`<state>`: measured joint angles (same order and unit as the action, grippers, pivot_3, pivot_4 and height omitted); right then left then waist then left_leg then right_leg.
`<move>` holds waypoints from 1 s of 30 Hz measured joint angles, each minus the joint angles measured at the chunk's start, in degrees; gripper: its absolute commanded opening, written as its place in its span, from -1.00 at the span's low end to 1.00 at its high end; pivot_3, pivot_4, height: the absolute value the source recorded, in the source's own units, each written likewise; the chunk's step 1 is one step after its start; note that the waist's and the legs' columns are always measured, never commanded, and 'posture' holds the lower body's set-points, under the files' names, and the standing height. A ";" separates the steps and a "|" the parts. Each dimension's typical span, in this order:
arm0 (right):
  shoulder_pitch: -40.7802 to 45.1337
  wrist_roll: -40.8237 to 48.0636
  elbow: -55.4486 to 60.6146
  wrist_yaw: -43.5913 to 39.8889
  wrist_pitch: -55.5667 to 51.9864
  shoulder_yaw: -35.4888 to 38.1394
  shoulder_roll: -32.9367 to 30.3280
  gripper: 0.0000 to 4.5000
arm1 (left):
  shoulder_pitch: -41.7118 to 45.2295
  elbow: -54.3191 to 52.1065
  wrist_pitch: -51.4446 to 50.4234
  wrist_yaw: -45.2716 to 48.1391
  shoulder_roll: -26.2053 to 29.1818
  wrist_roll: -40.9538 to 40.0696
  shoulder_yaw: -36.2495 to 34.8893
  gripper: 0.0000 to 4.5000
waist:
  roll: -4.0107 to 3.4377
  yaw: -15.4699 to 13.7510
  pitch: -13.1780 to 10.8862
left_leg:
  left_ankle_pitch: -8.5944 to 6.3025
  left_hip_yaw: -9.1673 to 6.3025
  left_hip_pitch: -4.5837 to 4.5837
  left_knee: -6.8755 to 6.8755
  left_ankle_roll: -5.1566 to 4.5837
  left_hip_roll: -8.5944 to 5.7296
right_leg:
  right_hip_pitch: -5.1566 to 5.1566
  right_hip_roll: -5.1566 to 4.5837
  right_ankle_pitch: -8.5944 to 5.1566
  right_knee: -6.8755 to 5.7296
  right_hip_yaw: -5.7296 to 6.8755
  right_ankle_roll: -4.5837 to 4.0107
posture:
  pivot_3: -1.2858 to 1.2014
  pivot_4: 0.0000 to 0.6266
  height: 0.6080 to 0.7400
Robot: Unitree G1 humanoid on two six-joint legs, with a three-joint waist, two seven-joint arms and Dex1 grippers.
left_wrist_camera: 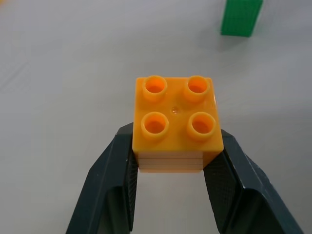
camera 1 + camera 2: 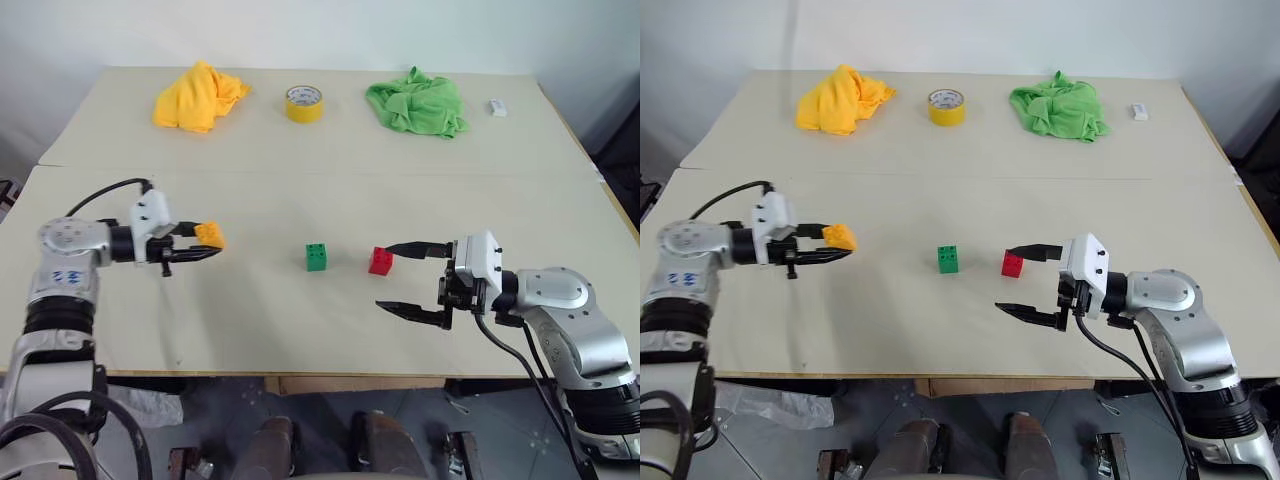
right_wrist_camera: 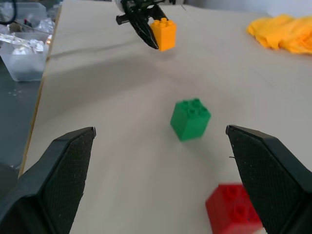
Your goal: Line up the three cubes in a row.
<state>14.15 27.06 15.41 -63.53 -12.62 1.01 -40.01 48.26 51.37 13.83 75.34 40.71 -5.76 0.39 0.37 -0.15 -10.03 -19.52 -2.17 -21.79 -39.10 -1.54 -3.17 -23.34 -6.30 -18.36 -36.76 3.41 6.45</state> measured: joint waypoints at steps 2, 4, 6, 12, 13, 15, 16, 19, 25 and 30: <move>-0.86 0.01 0.51 0.86 -0.08 0.26 0.00 1.00 | 3.22 4.32 1.42 1.05 -1.82 1.70 1.70 -0.29 | 0.03 0.30 -0.02 | 0.01 0.15 0.00 0.00 -0.03 0.00 | -0.04 -0.01 0.01 -0.01 0.06 0.02 | 0.03 -0.52 1.00; -1.74 0.02 1.59 1.96 -0.35 0.82 0.00 1.00 | 5.82 8.52 3.82 2.40 -3.02 3.91 3.86 -0.29 | 0.04 0.40 -0.02 | 0.01 0.23 0.00 0.02 -0.03 0.02 | -0.07 -0.01 0.01 -0.01 0.13 0.02 | 0.03 -0.52 1.00; -2.09 0.04 2.79 2.69 -0.77 1.47 -0.04 1.00 | 7.37 11.39 5.88 4.09 -4.10 5.47 5.45 -0.29 | 0.04 0.30 -0.03 | 0.02 0.24 0.00 0.01 -0.04 0.03 | -0.07 -0.02 0.01 -0.01 0.17 0.02 | 0.03 -0.52 1.00; -3.93 0.04 5.30 4.77 -1.43 2.29 -0.37 1.00 | 10.10 16.65 9.30 4.14 -6.47 7.88 6.77 -0.29 | 0.07 -0.04 -0.04 | 0.06 0.19 -0.07 -0.06 -0.12 -0.05 | -0.06 -0.09 0.04 -0.01 0.19 0.07 | 0.03 -0.52 1.00; -4.39 0.05 5.66 5.13 -1.54 2.45 -0.37 1.00 | 10.19 17.03 10.38 3.88 -6.56 8.14 6.78 -0.29 | 0.07 -0.07 -0.04 | 0.06 0.18 -0.07 -0.06 -0.13 -0.06 | -0.06 -0.12 0.04 -0.01 0.19 0.08 | 0.03 -0.52 1.00; -4.93 0.23 6.67 5.77 -2.05 2.81 -0.37 1.00 | 10.52 17.40 11.94 3.05 -6.88 8.67 6.84 -0.29 | 0.07 -0.25 -0.04 | 0.08 0.18 -0.07 -0.08 -0.15 -0.08 | -0.06 -0.15 0.05 -0.01 0.19 0.10 | 0.03 -0.52 1.00; -5.33 0.55 7.30 6.10 -2.35 3.12 -0.37 1.00 | 10.97 17.92 11.77 3.03 -7.20 8.82 6.84 -0.29 | 0.07 -0.38 -0.04 | 0.09 0.18 -0.08 -0.09 -0.16 -0.08 | -0.06 -0.15 0.05 -0.01 0.20 0.10 | 0.03 -0.52 1.00; -6.18 1.02 7.97 6.63 -2.55 3.45 -0.37 1.00 | 11.96 19.07 11.01 3.84 -7.68 9.38 6.91 -0.15 | 0.08 -0.72 -0.05 | 0.10 0.19 -0.13 -0.13 -0.18 -0.11 | -0.07 -0.12 0.07 -0.01 0.21 0.14 | 0.03 -0.52 1.00; -6.02 1.12 7.96 6.96 -2.56 3.45 -0.37 1.00 | 12.30 19.25 10.19 4.50 -7.45 10.35 6.76 0.63 | 0.08 -1.04 -0.05 | 0.10 0.18 -0.15 -0.14 -0.19 -0.11 | -0.09 -0.11 0.07 -0.01 0.21 0.14 | 0.03 -0.52 1.00; -4.77 1.36 6.43 5.25 -2.31 3.37 -0.50 1.00 | 10.77 16.84 9.98 8.11 -2.93 7.80 3.44 0.99 | 0.09 -0.54 -0.06 | 0.11 0.19 -0.20 -0.14 -0.18 -0.09 | -0.15 -0.11 0.07 0.00 0.21 0.14 | 0.03 -0.52 1.00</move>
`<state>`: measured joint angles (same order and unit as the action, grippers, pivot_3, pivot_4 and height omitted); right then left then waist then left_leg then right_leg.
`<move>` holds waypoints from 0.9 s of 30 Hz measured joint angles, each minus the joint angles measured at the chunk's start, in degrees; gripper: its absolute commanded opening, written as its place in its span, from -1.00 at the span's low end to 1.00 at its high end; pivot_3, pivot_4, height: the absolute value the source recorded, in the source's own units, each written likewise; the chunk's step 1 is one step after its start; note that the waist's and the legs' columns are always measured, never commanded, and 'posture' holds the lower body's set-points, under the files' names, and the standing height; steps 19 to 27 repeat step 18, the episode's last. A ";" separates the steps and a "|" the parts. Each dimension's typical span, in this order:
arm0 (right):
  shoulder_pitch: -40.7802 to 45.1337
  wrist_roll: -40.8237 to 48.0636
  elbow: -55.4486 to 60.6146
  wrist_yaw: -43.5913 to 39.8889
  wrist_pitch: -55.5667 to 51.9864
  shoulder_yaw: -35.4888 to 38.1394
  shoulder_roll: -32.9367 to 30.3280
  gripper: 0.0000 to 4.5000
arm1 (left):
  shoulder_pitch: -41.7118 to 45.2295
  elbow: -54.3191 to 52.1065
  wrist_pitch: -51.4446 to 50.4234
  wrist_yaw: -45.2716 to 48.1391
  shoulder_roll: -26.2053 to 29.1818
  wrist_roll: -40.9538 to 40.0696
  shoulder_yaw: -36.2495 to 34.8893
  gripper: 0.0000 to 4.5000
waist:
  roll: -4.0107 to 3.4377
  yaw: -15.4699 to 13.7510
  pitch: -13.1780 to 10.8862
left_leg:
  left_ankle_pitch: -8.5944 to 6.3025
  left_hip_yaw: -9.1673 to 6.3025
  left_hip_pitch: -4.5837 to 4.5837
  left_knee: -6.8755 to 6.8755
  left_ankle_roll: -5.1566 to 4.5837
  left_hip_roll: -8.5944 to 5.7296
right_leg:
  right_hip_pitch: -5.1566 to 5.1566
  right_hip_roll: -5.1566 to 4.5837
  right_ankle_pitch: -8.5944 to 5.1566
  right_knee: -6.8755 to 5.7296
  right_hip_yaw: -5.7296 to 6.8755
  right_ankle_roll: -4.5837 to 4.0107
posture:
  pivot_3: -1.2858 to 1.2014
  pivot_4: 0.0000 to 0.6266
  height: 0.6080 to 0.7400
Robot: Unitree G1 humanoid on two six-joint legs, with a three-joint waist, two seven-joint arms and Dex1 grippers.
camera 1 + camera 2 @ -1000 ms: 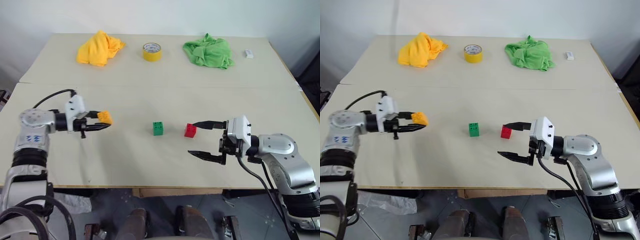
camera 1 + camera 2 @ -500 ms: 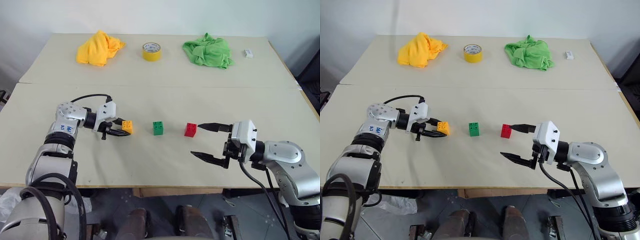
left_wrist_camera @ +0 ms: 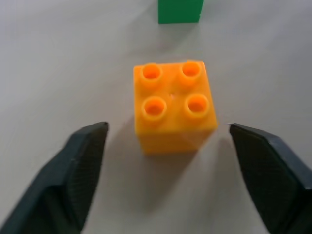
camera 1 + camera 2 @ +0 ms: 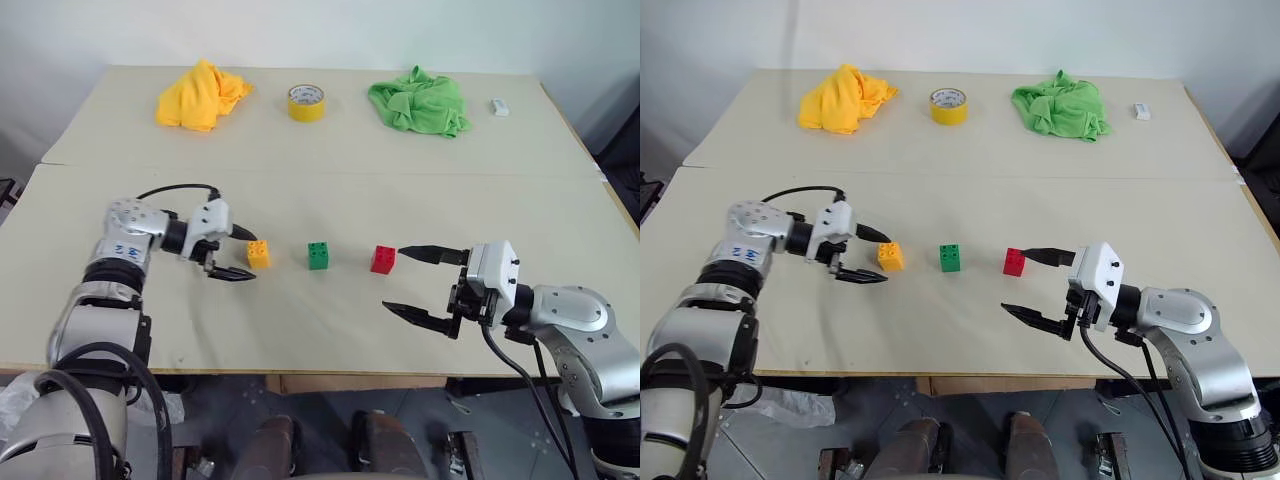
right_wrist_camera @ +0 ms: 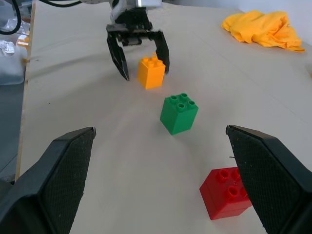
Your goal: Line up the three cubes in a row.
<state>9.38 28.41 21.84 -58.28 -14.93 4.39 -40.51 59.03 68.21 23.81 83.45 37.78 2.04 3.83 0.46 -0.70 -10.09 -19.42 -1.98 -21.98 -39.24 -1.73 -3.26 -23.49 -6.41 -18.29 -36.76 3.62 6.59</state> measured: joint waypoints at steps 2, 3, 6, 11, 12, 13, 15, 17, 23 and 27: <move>1.53 0.55 -3.49 -2.81 0.08 0.43 -1.83 1.00 | -3.07 -3.78 -0.31 2.01 4.32 -3.57 -3.59 0.99 | -0.01 0.74 0.00 | 0.00 -0.05 0.00 0.01 0.00 0.01 | 0.00 -0.09 0.00 0.00 -0.01 0.00 | 0.03 -0.52 1.00; 2.77 0.47 -6.04 -4.57 0.70 0.69 -2.86 1.00 | -5.19 -6.44 -1.37 2.49 6.18 -5.48 -5.29 0.99 | -0.01 0.92 0.00 | 0.00 -0.05 0.01 0.01 0.00 0.02 | 0.00 -0.14 0.00 0.01 -0.02 0.00 | 0.03 -0.52 1.00; 6.01 -0.49 -12.28 -8.94 4.05 1.04 -4.82 1.00 | -10.29 -12.80 -5.15 2.52 8.50 -9.58 -8.28 0.99 | -0.02 0.85 -0.01 | 0.00 -0.08 0.00 0.00 0.00 0.03 | 0.02 -0.20 0.00 0.01 -0.06 0.00 | 0.03 -0.52 1.00; 14.13 -3.06 -23.57 -16.47 8.66 -0.14 -7.36 1.00 | -19.11 -23.72 -9.36 2.34 10.81 -13.38 -10.22 0.99 | -0.03 0.74 -0.01 | 0.00 -0.38 -0.11 -0.16 0.00 0.01 | 0.11 -0.24 0.00 0.09 -0.30 0.00 | 0.03 -0.52 1.00; 15.55 -3.58 -25.42 -17.79 8.89 -0.47 -7.80 1.00 | -20.02 -25.30 -9.44 1.86 11.16 -13.41 -10.50 0.99 | -0.03 0.66 -0.01 | 0.01 -0.47 -0.16 -0.18 0.02 0.02 | 0.11 -0.23 0.00 0.12 -0.26 0.00 | 0.03 -0.52 1.00; 16.50 -3.94 -26.59 -18.70 9.00 -0.90 -7.97 1.00 | -20.40 -26.62 -9.66 1.11 11.21 -13.56 -10.74 0.99 | -0.03 0.56 -0.01 | 0.02 -0.55 -0.18 -0.20 0.04 0.02 | 0.11 -0.23 0.00 0.12 -0.24 0.00 | 0.03 -0.52 1.00; 17.34 -4.34 -27.60 -19.98 9.34 -1.83 -7.97 1.00 | -21.04 -29.62 -10.79 -0.59 11.21 -14.36 -11.51 0.99 | -0.03 0.56 -0.01 | 0.02 -0.56 -0.21 -0.20 0.04 0.02 | 0.11 -0.24 0.00 0.12 -0.25 0.00 | 0.03 -0.52 1.00; 17.35 -4.46 -28.41 -20.45 9.56 -1.85 -7.97 1.00 | -21.61 -31.77 -12.46 -1.47 11.23 -15.55 -12.28 0.99 | -0.03 0.70 -0.01 | 0.01 -0.54 -0.21 -0.20 0.04 0.01 | 0.10 -0.24 0.00 0.11 -0.25 0.00 | 0.03 -0.52 1.00; 17.34 -4.46 -28.69 -20.48 9.57 -1.85 -7.96 1.00 | -22.15 -32.56 -12.90 -1.70 11.33 -15.69 -12.33 0.99 | -0.03 0.78 -0.01 | 0.01 -0.53 -0.21 -0.20 0.04 0.01 | 0.10 -0.24 0.00 0.11 -0.25 0.00 | 0.03 -0.52 1.00; 17.34 -4.46 -28.69 -20.48 9.57 -1.85 -7.96 1.00 | -22.15 -32.56 -12.90 -1.70 11.33 -15.69 -12.33 0.99 | -0.03 0.78 -0.01 | 0.01 -0.53 -0.21 -0.20 0.04 0.01 | 0.10 -0.24 0.00 0.11 -0.25 0.00 | 0.03 -0.52 1.00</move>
